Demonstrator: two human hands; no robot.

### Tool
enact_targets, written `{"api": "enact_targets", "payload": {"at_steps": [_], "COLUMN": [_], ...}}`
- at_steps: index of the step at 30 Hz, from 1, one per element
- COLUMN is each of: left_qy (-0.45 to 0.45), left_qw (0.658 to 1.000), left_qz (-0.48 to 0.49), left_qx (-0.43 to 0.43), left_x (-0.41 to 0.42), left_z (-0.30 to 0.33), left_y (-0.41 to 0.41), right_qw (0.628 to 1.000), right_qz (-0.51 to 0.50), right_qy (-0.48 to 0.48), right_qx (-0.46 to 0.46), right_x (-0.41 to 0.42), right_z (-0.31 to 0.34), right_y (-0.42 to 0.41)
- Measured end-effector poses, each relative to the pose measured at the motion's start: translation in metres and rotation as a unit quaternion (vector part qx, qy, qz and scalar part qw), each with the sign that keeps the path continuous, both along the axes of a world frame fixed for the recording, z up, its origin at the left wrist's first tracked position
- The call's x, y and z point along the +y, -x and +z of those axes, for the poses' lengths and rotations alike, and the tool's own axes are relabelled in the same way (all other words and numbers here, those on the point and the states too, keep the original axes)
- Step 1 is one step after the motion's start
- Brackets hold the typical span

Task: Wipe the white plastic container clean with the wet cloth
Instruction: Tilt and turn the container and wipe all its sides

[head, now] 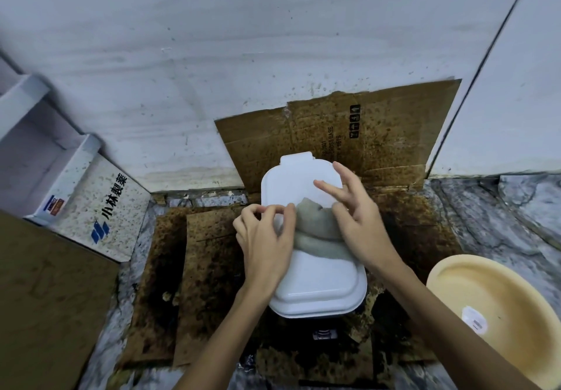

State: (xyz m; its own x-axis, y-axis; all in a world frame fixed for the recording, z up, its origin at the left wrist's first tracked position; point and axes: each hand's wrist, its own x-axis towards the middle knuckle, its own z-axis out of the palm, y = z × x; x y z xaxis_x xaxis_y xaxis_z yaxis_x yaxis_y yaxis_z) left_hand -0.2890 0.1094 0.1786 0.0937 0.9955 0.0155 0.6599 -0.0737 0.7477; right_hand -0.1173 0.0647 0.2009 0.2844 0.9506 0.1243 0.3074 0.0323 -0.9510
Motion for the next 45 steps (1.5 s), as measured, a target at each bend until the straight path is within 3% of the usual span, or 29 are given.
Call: {"api": "enact_targets", "payload": {"at_steps": [2,4,7,9,13,17,22,27,35,41,45], "left_qy": [-0.020,-0.048,-0.065,-0.054,-0.047,-0.082,-0.109,-0.118,-0.126,-0.093,-0.081], "left_qw": [0.999,0.993,0.987,0.988,0.992,0.992,0.993,0.991,0.980,0.987,0.993], "left_qz": [0.013,0.014,0.008,0.000,-0.023,-0.027,-0.008,-0.043,-0.088,-0.075,-0.062], "left_qx": [0.048,0.103,0.150,0.145,0.118,0.088,0.049,0.036,0.131,0.110,0.062], "left_x": [0.002,0.001,-0.002,-0.003,-0.004,-0.012,-0.015,-0.015,-0.014,-0.017,-0.022], "left_z": [0.002,0.002,-0.001,-0.003,-0.002,-0.002,-0.006,-0.010,-0.012,-0.009,-0.006], "left_y": [-0.010,-0.017,-0.021,-0.020,-0.017,-0.012,0.001,0.018,0.030,0.029,0.021], "right_qw": [0.991,0.972,0.951,0.949,0.954,0.966,0.984,0.977,0.961,0.982,0.976], "right_qz": [-0.128,-0.214,-0.174,-0.136,-0.164,-0.185,-0.115,-0.018,-0.008,-0.014,-0.037], "right_qy": [-0.022,0.038,0.233,0.268,0.223,0.109,0.030,-0.018,-0.006,0.028,0.021], "right_qx": [-0.037,-0.087,-0.102,-0.090,-0.119,-0.146,-0.129,-0.213,-0.277,-0.186,-0.212], "right_x": [-0.011,-0.022,-0.032,-0.034,-0.037,-0.037,-0.027,-0.022,-0.025,-0.040,-0.045], "right_z": [-0.002,-0.007,-0.014,-0.017,-0.015,-0.016,-0.024,-0.030,-0.033,-0.037,-0.031], "right_y": [-0.004,-0.008,-0.012,-0.009,-0.002,0.007,0.016,0.008,-0.002,-0.008,0.009]}}
